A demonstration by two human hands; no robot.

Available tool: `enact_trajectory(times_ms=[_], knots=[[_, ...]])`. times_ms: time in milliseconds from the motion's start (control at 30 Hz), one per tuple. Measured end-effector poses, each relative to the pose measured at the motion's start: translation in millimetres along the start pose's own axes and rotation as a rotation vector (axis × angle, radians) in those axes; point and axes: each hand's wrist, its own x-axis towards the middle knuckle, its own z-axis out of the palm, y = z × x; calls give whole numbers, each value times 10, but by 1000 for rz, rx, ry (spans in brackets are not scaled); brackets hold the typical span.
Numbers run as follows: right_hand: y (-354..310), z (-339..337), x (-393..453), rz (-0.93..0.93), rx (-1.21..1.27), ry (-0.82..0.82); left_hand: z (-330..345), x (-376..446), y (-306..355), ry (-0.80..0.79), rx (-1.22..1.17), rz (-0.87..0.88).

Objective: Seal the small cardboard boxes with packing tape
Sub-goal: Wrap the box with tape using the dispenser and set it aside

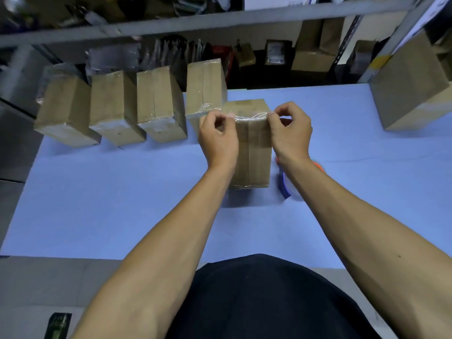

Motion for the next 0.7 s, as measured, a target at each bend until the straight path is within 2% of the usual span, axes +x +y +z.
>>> enact_trajectory(times_ms=[167, 367, 600, 700], knots=[[100, 46, -140, -84, -48, -83, -116, -129, -100, 115, 25, 24], [29, 93, -227, 19, -51, -83, -169, -155, -100, 95, -95, -97], [23, 292, -345, 62, -219, -148, -195, -131, -186, -130, -87, -289], [17, 292, -339, 49, -281, -211, -204, -206, -210, -218, -57, -282]])
